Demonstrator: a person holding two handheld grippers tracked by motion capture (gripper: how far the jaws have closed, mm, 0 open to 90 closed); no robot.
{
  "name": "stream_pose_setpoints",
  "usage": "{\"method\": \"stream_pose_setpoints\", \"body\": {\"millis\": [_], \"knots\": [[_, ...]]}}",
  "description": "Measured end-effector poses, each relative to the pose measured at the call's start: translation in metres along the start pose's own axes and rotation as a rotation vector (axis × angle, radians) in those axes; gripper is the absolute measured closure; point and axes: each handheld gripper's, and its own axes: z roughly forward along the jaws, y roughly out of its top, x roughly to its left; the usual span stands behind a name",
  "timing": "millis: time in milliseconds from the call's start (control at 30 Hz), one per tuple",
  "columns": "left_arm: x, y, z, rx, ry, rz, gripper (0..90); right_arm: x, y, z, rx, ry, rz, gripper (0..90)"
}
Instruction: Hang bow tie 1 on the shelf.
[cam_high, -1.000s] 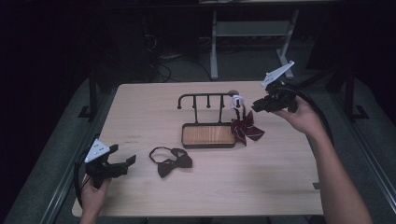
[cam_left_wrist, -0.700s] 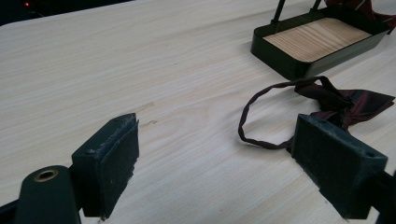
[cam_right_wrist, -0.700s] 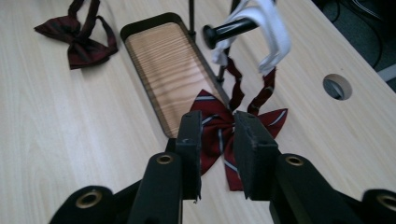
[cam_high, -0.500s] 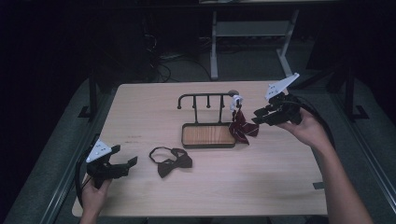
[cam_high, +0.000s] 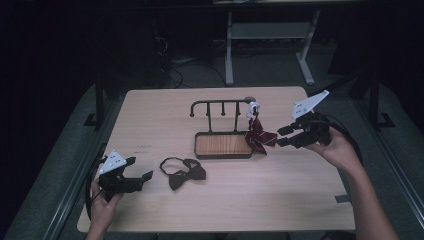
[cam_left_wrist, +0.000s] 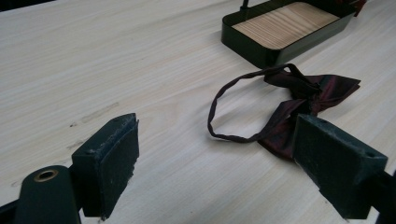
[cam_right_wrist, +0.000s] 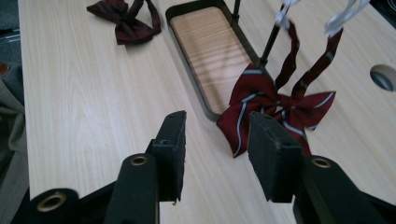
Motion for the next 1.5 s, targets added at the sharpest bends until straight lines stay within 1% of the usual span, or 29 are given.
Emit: {"method": "stream_pose_setpoints", "body": {"millis": [67, 100, 167, 233, 300, 333, 400, 433, 467, 567, 600, 667, 767, 800, 867, 900, 933, 967, 1033, 1067, 1133, 1200, 1233, 1267, 1300, 1333, 1367, 1433, 1500], "knots": [[0.0, 0.0, 0.001, -0.001, -0.01, -0.008, 14.5, 0.003, -0.006, -0.001, -0.001, -0.003, 0.004, 54.4], [0.0, 0.0, 0.002, -0.004, -0.014, -0.016, 14.5, 0.005, -0.013, -0.001, -0.002, -0.011, 0.005, 53.5], [-0.001, 0.001, 0.003, -0.002, -0.017, -0.024, 14.5, 0.007, -0.017, -0.001, 0.0, -0.011, 0.007, 53.4], [-0.001, 0.002, 0.004, 0.008, -0.023, -0.011, 14.5, 0.01, -0.024, 0.0, -0.005, -0.01, 0.006, 52.8], [-0.002, 0.003, 0.005, 0.012, -0.04, 0.0, 14.8, 0.015, -0.033, 0.002, -0.006, -0.007, 0.009, 51.6], [-0.002, 0.003, 0.005, 0.022, -0.056, 0.008, 14.8, 0.015, -0.033, 0.002, -0.006, -0.007, 0.009, 51.6], [-0.002, 0.004, 0.005, 0.026, -0.078, -0.008, 15.0, 0.017, -0.04, 0.003, -0.01, -0.012, 0.017, 50.2], [0.0, 0.005, 0.005, 0.031, -0.078, 0.006, 15.0, 0.019, -0.043, 0.004, -0.011, -0.008, 0.025, 50.0], [-0.001, 0.005, 0.005, 0.03, -0.082, -0.008, 15.1, 0.021, -0.049, 0.005, -0.02, -0.01, 0.031, 49.6], [0.001, 0.009, 0.005, 0.035, -0.089, 0.001, 15.1, 0.023, -0.055, 0.007, -0.024, -0.008, 0.032, 48.8], [0.001, 0.01, 0.005, 0.033, -0.1, -0.007, 15.1, 0.025, -0.058, 0.008, -0.028, -0.014, 0.034, 48.6], [0.003, 0.012, 0.007, 0.034, -0.141, -0.021, 15.8, 0.03, -0.066, 0.013, -0.029, -0.024, 0.028, 47.1], [0.005, 0.014, 0.01, 0.04, -0.153, -0.024, 15.8, 0.033, -0.07, 0.016, -0.033, -0.021, 0.032, 46.6], [0.005, 0.014, 0.01, 0.047, -0.159, -0.018, 15.8, 0.034, -0.072, 0.018, -0.035, -0.019, 0.03, 46.4], [0.005, 0.015, 0.012, 0.066, -0.194, -0.001, 15.9, 0.036, -0.075, 0.021, -0.032, -0.01, 0.038, 45.5], [0.005, 0.016, 0.014, 0.073, -0.2, 0.007, 16.0, 0.036, -0.076, 0.022, -0.031, -0.011, 0.039, 44.9], [0.005, 0.017, 0.015, 0.083, -0.191, 0.013, 27.9, 0.037, -0.079, 0.024, -0.025, -0.005, 0.038, 43.2], [0.008, 0.018, 0.018, 0.092, -0.217, 0.012, 27.7, 0.036, -0.081, 0.025, -0.017, 0.0, 0.039, 42.6], [0.01, 0.018, 0.02, 0.097, -0.215, 0.007, 27.4, 0.036, -0.082, 0.026, -0.017, -0.003, 0.034, 42.4], [0.012, 0.018, 0.022, 0.102, -0.217, 0.008, 28.1, 0.037, -0.083, 0.026, -0.021, -0.003, 0.043, 42.3], [0.013, 0.018, 0.025, 0.107, -0.219, 0.01, 31.8, 0.037, -0.086, 0.026, -0.03, -0.001, 0.043, 41.7], [0.014, 0.019, 0.029, 0.124, -0.204, 0.03, 34.1, 0.038, -0.089, 0.026, -0.041, -0.002, 0.046, 41.4], [0.015, 0.019, 0.032, 0.132, -0.202, 0.037, 39.5, 0.038, -0.091, 0.027, -0.039, 0.0, 0.062, 40.5], [0.016, 0.02, 0.033, 0.136, -0.199, 0.041, 39.5, 0.038, -0.091, 0.027, -0.039, 0.0, 0.062, 40.5], [0.017, 0.02, 0.036, 0.139, -0.194, 0.05, 44.0, 0.037, -0.094, 0.028, -0.039, 0.006, 0.065, 40.5], [0.019, 0.02, 0.038, 0.138, -0.197, 0.057, 44.0, 0.037, -0.094, 0.028, -0.039, 0.006, 0.065, 40.5], [0.02, 0.019, 0.041, 0.142, -0.196, 0.061, 48.1, 0.037, -0.096, 0.029, -0.044, 0.008, 0.062, 40.5], [0.024, 0.019, 0.046, 0.147, -0.211, 0.049, 49.9, 0.037, -0.097, 0.029, -0.043, 0.009, 0.068, 40.6], [0.027, 0.021, 0.052, 0.18, -0.22, 0.055, 52.1, 0.037, -0.099, 0.029, -0.047, 0.01, 0.073, 40.5]]}}
